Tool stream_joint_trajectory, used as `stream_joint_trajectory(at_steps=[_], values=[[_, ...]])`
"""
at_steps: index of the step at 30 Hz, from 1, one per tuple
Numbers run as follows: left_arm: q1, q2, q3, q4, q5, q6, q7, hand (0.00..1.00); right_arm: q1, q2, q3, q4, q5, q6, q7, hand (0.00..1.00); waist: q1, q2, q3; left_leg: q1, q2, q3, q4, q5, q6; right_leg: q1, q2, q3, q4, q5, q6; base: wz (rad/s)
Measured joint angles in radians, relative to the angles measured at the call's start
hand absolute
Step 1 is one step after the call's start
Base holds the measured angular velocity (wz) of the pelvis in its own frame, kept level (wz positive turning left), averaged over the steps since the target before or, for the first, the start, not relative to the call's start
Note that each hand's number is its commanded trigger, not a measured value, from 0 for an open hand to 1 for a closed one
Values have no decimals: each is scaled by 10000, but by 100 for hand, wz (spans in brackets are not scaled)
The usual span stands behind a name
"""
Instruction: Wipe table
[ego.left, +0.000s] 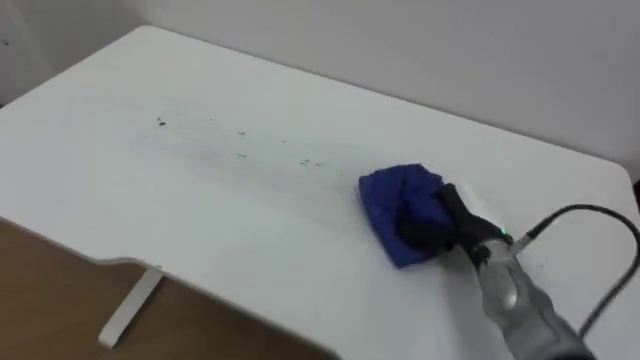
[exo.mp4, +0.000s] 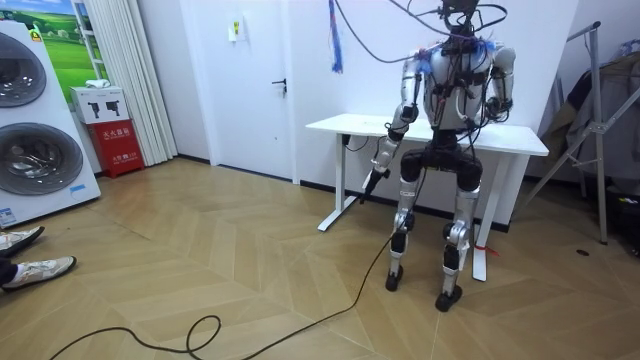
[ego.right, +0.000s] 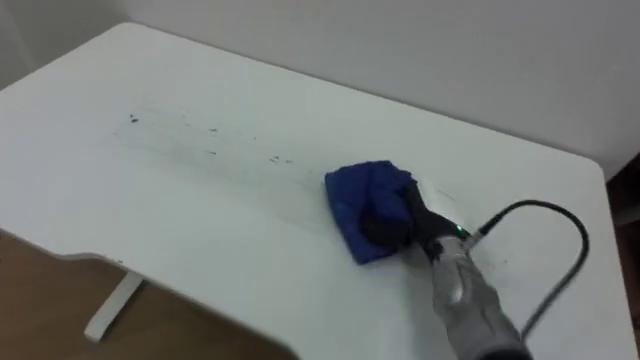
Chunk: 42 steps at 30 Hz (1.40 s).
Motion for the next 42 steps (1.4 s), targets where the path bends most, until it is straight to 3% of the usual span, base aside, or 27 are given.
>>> stream_joint_trajectory(at_steps=[3,5,7,10,12,15,19,20,22,23,26,28,31,33,34,42], values=[[-276,1,629,46,490,-187,8,0,1266,-259,-1080,-5,298,-305,-1228,100,-291,21,-79,11,-21,370,-6,-86,126,10,-60,119,-17,8,37,-22],[-334,34,943,-104,616,-212,131,0,2115,-528,-1516,-3,656,-400,-1702,100,-480,60,-217,50,-22,471,-3,-184,181,17,-71,204,19,34,64,-19],[-333,33,1046,-433,629,-210,275,0,2573,-578,-2038,13,771,-401,-2027,100,-800,102,-298,58,-20,545,76,-266,208,15,-80,238,28,53,89,-19],[-410,33,975,-485,678,-291,419,0,2891,-627,-2482,71,871,-394,-2223,100,-1111,161,-337,152,12,704,93,-296,214,23,-69,331,31,90,81,-19],[-568,29,640,-428,630,-341,589,0,2758,-618,-2317,74,1100,-198,-2187,100,-1186,166,-338,212,57,727,100,-298,208,28,-15,477,20,154,46,-17],[-740,-8,242,-362,464,-346,738,0,2060,-474,-2003,73,1157,517,-1731,100,-1014,167,-325,330,242,1080,94,-342,130,-44,147,795,13,267,-76,-37],[-994,-143,-386,86,461,-310,804,0,1180,-210,-1539,-195,1022,1452,-921,100,-819,175,-287,293,463,1459,95,-338,9,-308,290,868,54,391,-237,-34],[-1045,-204,-550,84,435,-311,800,0,952,-146,-1321,-414,925,1682,-590,100,-715,194,-240,235,516,1501,98,-346,-64,-415,362,932,59,435,-304,-32],[-1129,-322,-594,84,315,-313,777,0,597,-108,-915,-711,767,1839,-174,100,-584,233,-129,141,560,1434,100,-324,-100,-521,482,1065,47,502,-408,-25],[-1165,-311,-688,84,147,-307,743,0,396,-5,-616,-911,676,1849,39,100,-578,245,-25,97,552,1226,103,-314,-113,-577,540,1068,45,512,-426,-9],[-1158,-279,-959,75,-162,-241,642,0,159,322,-28,-1356,185,1867,210,100,-536,248,10,-60,601,1054,104,-286,-158,-736,655,1070,31,495,-524,0],[-1110,-290,-1148,74,-306,-179,644,0,167,299,239,-1573,-59,1906,211,100,-477,247,10,-61,618,1031,92,-278,-147,-793,679,1051,36,439,-567,2],[-1031,-307,-1216,-17,-316,-165,646,0,198,290,281,-1721,-112,1925,284,52,-455,220,20,-79,629,1031,89,-297,-168,-803,694,1057,23,368,-567,0],[-1032,-304,-1216,-132,-315,-160,669,0,291,291,281,-1880,-111,1926,289,6,-465,214,20,-72,626,1074,57,-302,-170,-816,695,1073,3,354,-557,-2],[-1021,-304,-1216,-236,-315,-161,687,0,384,294,278,-1952,-96,1918,277,0,-465,214,17,-18,626,1119,5,-301,-169,-808,695,1086,-9,351,-551,-5],[-1107,-291,-1209,-477,-314,-178,743,0,545,275,262,-2021,-807,1832,156,0,-539,189,-2,-42,626,1117,-51,-302,-167,-803,695,1084,20,347,-545,-1]])
